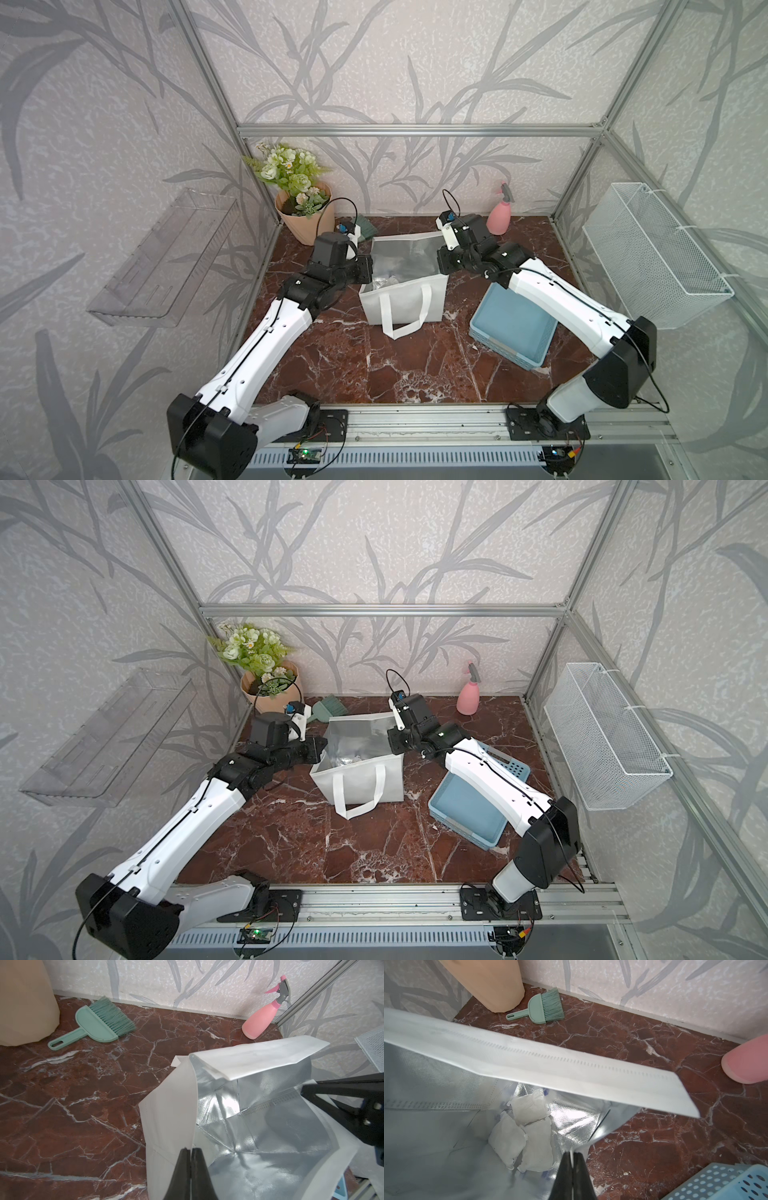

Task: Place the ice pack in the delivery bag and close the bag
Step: Adjust the delivery bag at the center of the board.

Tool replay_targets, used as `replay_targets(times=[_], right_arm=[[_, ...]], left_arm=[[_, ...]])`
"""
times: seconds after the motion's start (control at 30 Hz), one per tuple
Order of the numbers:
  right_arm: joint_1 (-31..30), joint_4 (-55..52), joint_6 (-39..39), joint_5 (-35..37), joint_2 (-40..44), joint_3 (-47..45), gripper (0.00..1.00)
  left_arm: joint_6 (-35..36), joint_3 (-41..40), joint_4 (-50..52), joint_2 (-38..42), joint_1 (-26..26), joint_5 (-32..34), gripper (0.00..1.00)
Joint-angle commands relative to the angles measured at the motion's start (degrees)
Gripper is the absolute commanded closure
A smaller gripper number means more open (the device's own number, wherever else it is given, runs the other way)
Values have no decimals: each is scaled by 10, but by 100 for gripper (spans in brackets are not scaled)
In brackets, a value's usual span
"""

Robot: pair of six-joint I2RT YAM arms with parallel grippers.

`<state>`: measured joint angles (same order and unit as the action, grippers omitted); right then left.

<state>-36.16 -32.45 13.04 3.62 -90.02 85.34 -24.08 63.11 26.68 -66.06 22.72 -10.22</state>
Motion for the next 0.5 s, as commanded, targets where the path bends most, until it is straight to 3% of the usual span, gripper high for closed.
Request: replay_targets(times=[0.0, 0.17, 0.33, 0.4, 0.47], right_arm=[[29, 14, -41, -25, 12, 21, 100], [73, 9, -102, -134, -18, 75, 100], [90, -25, -143, -169, -87, 153, 100], [97, -42, -148, -178, -118, 181, 100], [103, -53, -152, -184, -140, 200, 100]], left_arm=[[-92, -22, -32, 28, 22, -2, 100], [-201, -49, -60, 53, 62, 23, 100], [-261, -69, -107, 56, 91, 22, 97], [-267, -77, -127, 51, 97, 19, 87], [-267, -78, -129, 46, 99, 16, 65]])
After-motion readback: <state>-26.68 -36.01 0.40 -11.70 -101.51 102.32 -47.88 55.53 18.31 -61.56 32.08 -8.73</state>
